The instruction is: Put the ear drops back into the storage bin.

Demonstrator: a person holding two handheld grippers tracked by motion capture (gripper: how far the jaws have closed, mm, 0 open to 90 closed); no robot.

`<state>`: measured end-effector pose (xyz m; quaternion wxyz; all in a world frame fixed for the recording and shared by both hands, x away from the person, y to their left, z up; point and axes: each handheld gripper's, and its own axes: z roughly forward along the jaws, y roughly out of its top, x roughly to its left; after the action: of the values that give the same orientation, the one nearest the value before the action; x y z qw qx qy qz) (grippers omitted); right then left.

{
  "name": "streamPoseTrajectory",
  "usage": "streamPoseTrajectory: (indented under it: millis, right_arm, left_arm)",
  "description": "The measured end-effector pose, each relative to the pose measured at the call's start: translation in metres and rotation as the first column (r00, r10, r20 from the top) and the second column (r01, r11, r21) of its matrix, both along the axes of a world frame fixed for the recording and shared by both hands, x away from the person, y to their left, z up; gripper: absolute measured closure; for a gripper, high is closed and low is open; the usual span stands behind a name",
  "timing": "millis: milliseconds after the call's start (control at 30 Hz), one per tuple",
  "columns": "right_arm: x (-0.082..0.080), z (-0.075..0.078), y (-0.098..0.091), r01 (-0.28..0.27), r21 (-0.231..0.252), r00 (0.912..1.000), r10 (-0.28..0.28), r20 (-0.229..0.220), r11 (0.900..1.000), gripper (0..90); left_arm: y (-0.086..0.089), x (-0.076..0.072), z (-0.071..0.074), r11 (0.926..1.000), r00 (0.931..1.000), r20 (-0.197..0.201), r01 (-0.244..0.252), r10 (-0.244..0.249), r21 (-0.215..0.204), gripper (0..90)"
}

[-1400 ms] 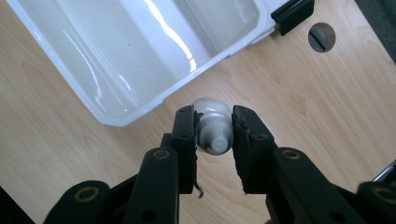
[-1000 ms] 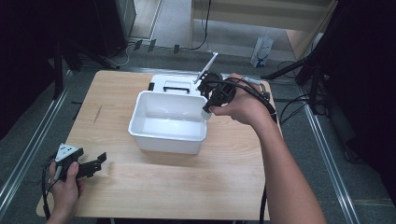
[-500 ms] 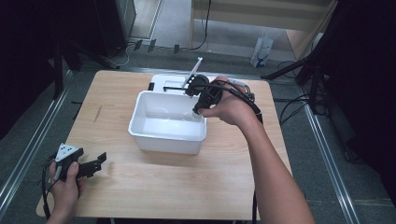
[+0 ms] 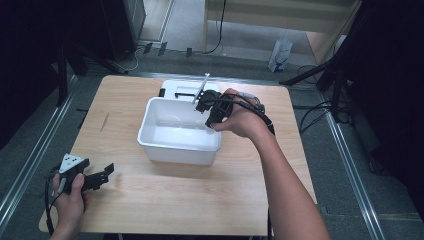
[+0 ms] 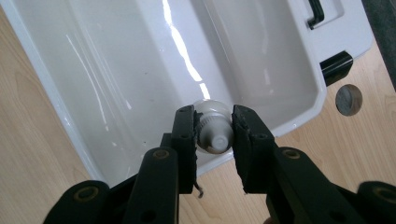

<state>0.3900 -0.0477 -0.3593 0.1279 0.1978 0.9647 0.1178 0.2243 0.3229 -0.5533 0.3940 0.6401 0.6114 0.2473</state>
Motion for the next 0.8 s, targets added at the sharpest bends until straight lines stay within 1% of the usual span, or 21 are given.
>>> streamPoseTrajectory:
  millis: [33, 200, 233, 367, 400, 433, 467, 500, 533, 633, 700, 733, 767, 800]
  right_arm:
    - [0.001, -0.002, 0.0, -0.008, -0.008, 1.0, 0.008, 0.0, 0.9999, 71.8]
    - [0.004, -0.011, 0.001, -0.016, -0.031, 0.9999, 0.016, 0.0, 0.9994, 71.8]
    - [0.004, -0.011, 0.001, -0.016, -0.031, 0.9999, 0.016, 0.0, 0.9994, 71.8]
    - [0.005, -0.022, 0.003, -0.03, -0.043, 0.9995, 0.03, -0.009, 0.9986, 71.8]
    - [0.005, -0.022, 0.003, -0.03, -0.043, 0.9995, 0.03, -0.009, 0.9986, 71.8]
    - [0.005, -0.028, 0.005, -0.038, -0.047, 0.9992, 0.037, -0.011, 0.9982, 71.8]
    - [0.005, -0.028, 0.005, -0.038, -0.047, 0.9992, 0.037, -0.011, 0.9982, 71.8]
    - [0.006, -0.035, 0.007, -0.041, -0.057, 0.999, 0.04, -0.022, 0.9976, 71.7]
    - [0.006, -0.038, 0.007, -0.04, -0.064, 0.9989, 0.038, -0.026, 0.9972, 71.7]
    - [0.009, -0.049, 0.007, -0.052, -0.089, 0.9984, 0.05, -0.024, 0.9947, 71.7]
    - [0.01, -0.051, 0.006, -0.053, -0.093, 0.9984, 0.051, -0.023, 0.9943, 71.6]
    - [0.01, -0.056, 0.005, -0.047, -0.097, 0.9985, 0.045, -0.032, 0.9941, 71.6]
    - [0.011, -0.059, 0.004, -0.05, -0.091, 0.9984, 0.048, -0.032, 0.9946, 71.5]
    - [0.011, -0.061, 0.003, -0.057, -0.095, 0.998, 0.054, -0.034, 0.9939, 71.9]
  left_arm:
    - [0.0, 0.0, 0.0, 1.0, 1.0, -0.001, 0.001, -0.001, 0.0, 8.4]
    - [0.0, 0.0, 0.0, 1.0, 1.0, 0.001, 0.001, -0.001, -0.002, 8.4]
    - [0.0, 0.0, 0.0, 1.0, 1.0, 0.001, 0.001, -0.001, -0.002, 8.4]
    - [0.0, 0.0, 0.0, 1.0, 1.0, 0.001, 0.0, 0.0, -0.002, 8.4]
    - [0.0, 0.0, 0.0, 1.0, 1.0, 0.001, 0.0, 0.0, -0.002, 8.4]
    - [0.0, 0.0, 0.0, 1.0, 1.0, 0.001, 0.0, 0.0, -0.002, 8.4]
    - [0.0, 0.0, 0.0, 1.0, 1.0, 0.001, 0.0, 0.0, -0.002, 8.4]
    - [0.0, 0.0, 0.0, 1.0, 1.0, 0.001, 0.001, -0.001, -0.002, 8.4]
    - [0.0, 0.0, 0.0, 1.0, 1.0, 0.001, 0.001, -0.001, -0.002, 8.4]
    - [0.0, 0.0, 0.0, 1.0, 1.0, 0.001, 0.0, 0.0, -0.005, 8.4]
    - [0.0, 0.0, 0.0, 1.0, 1.0, 0.0, 0.002, -0.002, -0.004, 8.4]
    - [0.0, 0.0, 0.0, 1.0, 1.0, 0.0, 0.002, -0.002, -0.004, 8.4]
    - [0.0, 0.0, 0.0, 1.0, 1.0, -0.002, 0.002, -0.002, -0.003, 8.4]
    - [0.0, 0.0, 0.0, 1.0, 1.0, -0.003, 0.001, -0.001, -0.004, 8.4]
